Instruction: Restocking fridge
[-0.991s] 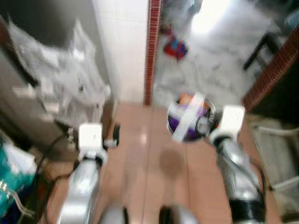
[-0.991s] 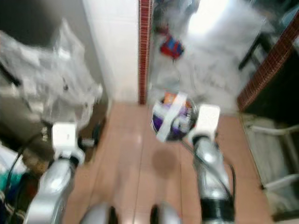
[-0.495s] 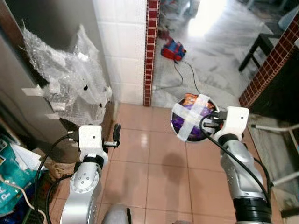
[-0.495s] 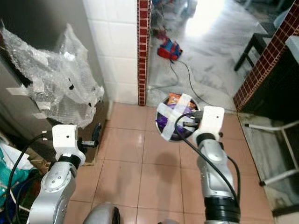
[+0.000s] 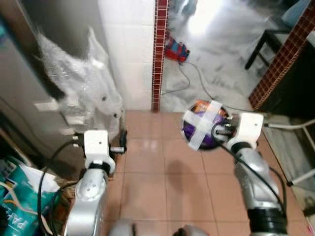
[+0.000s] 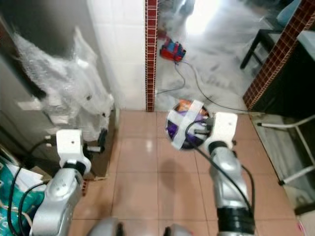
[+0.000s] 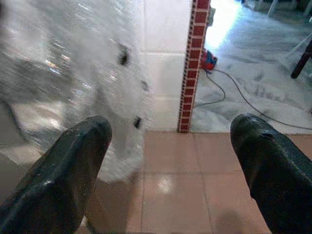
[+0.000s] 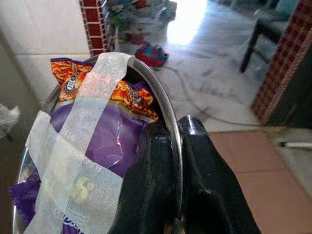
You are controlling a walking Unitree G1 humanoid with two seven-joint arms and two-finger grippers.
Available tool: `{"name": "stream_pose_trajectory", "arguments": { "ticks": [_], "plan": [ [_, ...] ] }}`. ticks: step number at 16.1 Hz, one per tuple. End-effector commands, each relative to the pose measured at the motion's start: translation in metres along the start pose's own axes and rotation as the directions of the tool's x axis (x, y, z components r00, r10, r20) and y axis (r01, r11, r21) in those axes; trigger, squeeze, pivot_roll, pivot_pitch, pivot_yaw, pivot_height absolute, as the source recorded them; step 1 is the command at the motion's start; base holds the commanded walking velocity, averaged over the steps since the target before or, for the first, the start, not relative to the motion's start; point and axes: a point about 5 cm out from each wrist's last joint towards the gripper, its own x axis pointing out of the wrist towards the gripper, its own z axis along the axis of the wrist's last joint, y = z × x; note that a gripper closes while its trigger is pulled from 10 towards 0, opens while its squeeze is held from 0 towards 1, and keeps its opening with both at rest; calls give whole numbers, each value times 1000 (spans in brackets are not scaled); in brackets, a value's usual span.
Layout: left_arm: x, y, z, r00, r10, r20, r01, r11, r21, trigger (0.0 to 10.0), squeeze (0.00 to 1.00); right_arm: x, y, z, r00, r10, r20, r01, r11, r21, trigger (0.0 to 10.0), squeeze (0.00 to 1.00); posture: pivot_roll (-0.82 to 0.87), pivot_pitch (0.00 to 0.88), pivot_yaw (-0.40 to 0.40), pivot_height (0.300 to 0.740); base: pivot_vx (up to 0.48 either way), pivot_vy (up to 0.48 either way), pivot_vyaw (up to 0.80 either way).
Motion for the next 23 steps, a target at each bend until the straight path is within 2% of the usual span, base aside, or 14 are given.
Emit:
{"name": "stream_pose_trajectory", "arguments": {
  "ticks": [1, 5, 7, 11, 13, 16, 23],
  "plan": [
    [0, 7, 2, 999, 31, 18, -31, 999, 24, 10000, 0, 3, 13, 8, 999, 34, 39, -34, 999, 11, 10000, 0, 77, 34, -30, 740, 0, 386, 0],
    [3, 11, 6, 996, 70, 46, -72, 996, 46, 10000, 0, 5, 13, 10, 998, 42, 53, -41, 999, -11, 10000, 0, 76, 28, -29, 740, 0, 64, 0],
    [4, 11, 5, 997, 69, 46, -71, 996, 49, 10000, 0, 5, 13, 11, 997, 45, 60, -44, 999, -19, 10000, 0, 74, 27, -27, 740, 0, 0, 747],
    [5, 7, 6, 998, 22, 56, -25, 999, 48, 10000, 0, 6, 16, 10, 997, 52, 61, -51, 999, -10, 10000, 0, 76, 22, -22, 740, 0, 0, 758],
    [7, 7, 8, 998, 14, 62, -18, 998, 63, 10000, 0, 9, 18, 12, 996, 51, 69, -51, 999, -3, 10000, 0, 80, 23, -19, 740, 0, 0, 0],
    [5, 5, 7, 998, 5, 61, -8, 999, 45, 10000, 0, 7, 18, 10, 996, 60, 59, -59, 998, -17, 10000, 0, 83, 36, -32, 740, 0, 0, 0],
    [8, 4, 10, 998, -9, 68, 4, 997, 72, 10000, 0, 11, 16, 6, 996, 75, 53, -73, 996, -45, 10000, 0, 90, 28, -26, 740, 0, 0, 579]
  ]
}}
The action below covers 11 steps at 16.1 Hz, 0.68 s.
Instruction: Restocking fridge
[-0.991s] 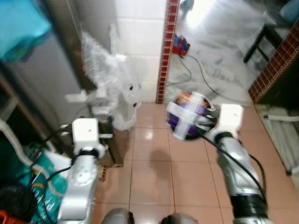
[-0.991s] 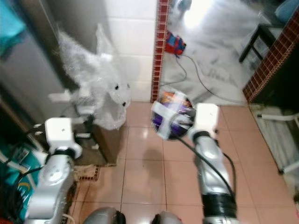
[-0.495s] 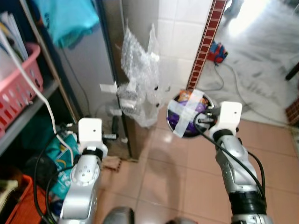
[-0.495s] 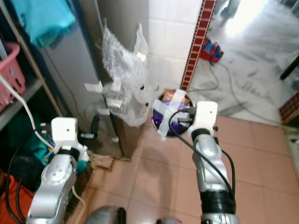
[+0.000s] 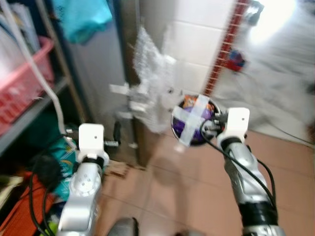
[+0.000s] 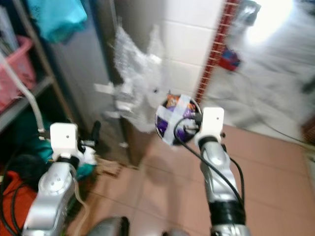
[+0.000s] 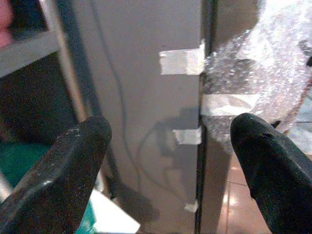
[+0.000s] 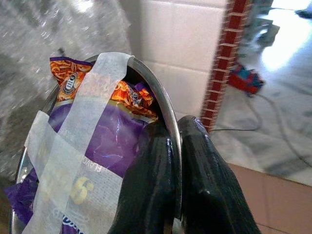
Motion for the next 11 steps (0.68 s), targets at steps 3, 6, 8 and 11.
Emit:
{"name": "stream_pose_trajectory", "arguments": {
  "ticks": [3, 6, 8, 11],
  "plan": [
    [4, 1, 4, 1000, -17, 13, 17, 1000, 20, 10000, 0, 1, -3, 2, 1000, -10, 20, 10, 1000, -9, 10000, 0, 90, 25, -20, 740, 0, 0, 533],
    [3, -1, 5, 1000, -20, 17, 20, 1000, 22, 10000, 0, -1, -2, -1, 1000, -5, 15, 5, 1000, -11, 10000, 0, 90, 29, -24, 740, 0, 0, 508],
    [-2, -4, 0, 1000, -22, 2, 22, 1000, 19, 10000, 0, -2, -2, -3, 1000, 0, 8, 0, 1000, -18, 10000, 0, 85, 30, -30, 740, 0, 0, 213],
    [-1, -6, 0, 1000, -28, -1, 28, 1000, 13, 10000, 0, -1, -2, -2, 1000, -2, 8, 2, 1000, -21, 10000, 0, 84, 35, -36, 740, 0, 0, 0]
  ]
}}
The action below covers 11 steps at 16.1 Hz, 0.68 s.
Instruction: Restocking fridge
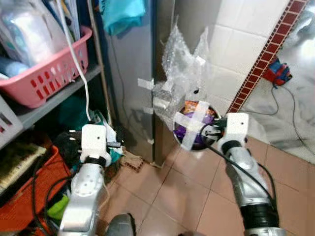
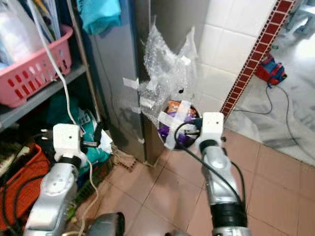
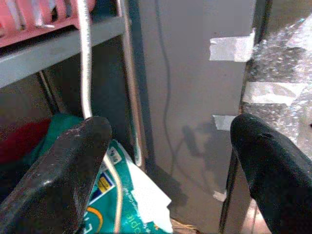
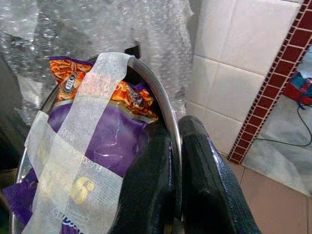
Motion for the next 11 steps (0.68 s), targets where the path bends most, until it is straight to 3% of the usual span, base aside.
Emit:
{"name": "stream_pose_trajectory", "arguments": {
  "ticks": [1, 2, 10, 11],
  "plan": [
    [3, -3, 2, 1000, -15, 8, 15, 1000, 1, 10000, 0, 2, -1, 7, 1000, -1, 30, 1, 1000, -4, 10000, 0, 77, 45, -38, 740, 0, 0, 0],
    [3, -3, 2, 1000, -17, 9, 17, 1000, -2, 10000, 0, 2, -1, 7, 1000, -2, 31, 2, 1000, -4, 10000, 0, 75, 41, -40, 740, 0, 0, 0],
    [5, -3, 3, 1000, -15, 19, 15, 1000, -7, 10000, 0, 2, 1, 7, 1000, 4, 30, -3, 1000, -19, 10000, 0, 76, 39, -52, 740, 0, -429, 0],
    [5, -2, 4, 999, -10, 31, 11, 999, -30, 10000, 0, 2, 1, 7, 1000, 5, 30, -5, 1000, -18, 10000, 0, 75, 40, -51, 740, 0, 0, 0]
  ]
}}
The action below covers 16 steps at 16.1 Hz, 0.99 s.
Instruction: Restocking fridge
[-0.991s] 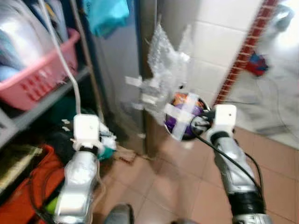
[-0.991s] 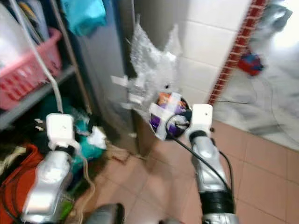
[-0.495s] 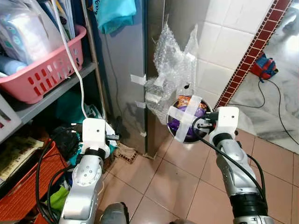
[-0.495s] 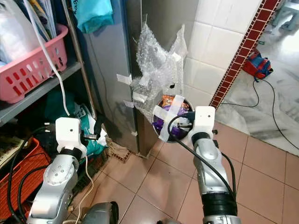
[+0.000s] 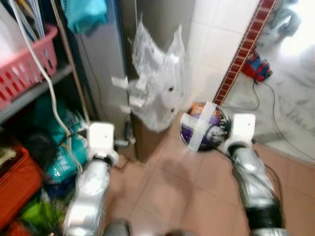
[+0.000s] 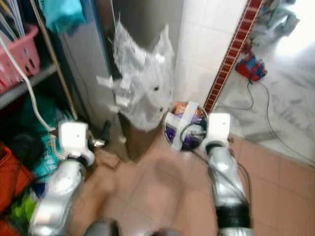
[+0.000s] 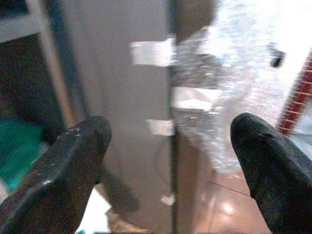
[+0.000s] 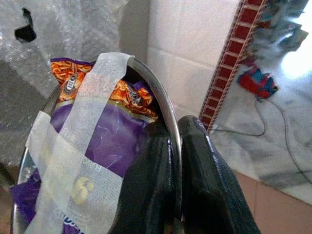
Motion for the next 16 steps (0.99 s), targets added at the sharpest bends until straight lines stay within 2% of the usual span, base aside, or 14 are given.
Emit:
{"name": "stream_pose_trajectory", "arguments": {
  "ticks": [1, 6, 16],
  "plan": [
    [0, 0, 1, 1000, -1, 11, 1, 1000, -9, 10000, 0, 2, 2, 7, 999, 6, 33, -6, 1000, -2, 10000, 0, 76, 38, -50, 740, 0, 0, 0],
    [-1, 1, 1, 1000, -13, 23, 13, 1000, -17, 10000, 0, 0, 2, 5, 1000, -2, 29, 2, 1000, 20, 10000, 0, 75, 36, -48, 740, 0, 0, 0],
    [-1, 3, 1, 1000, -24, 20, 24, 1000, -3, 10000, 0, 3, 5, 7, 999, -6, 46, 5, 1000, 18, 10000, 0, 83, 35, -35, 740, 352, 0, 0]
  ]
}}
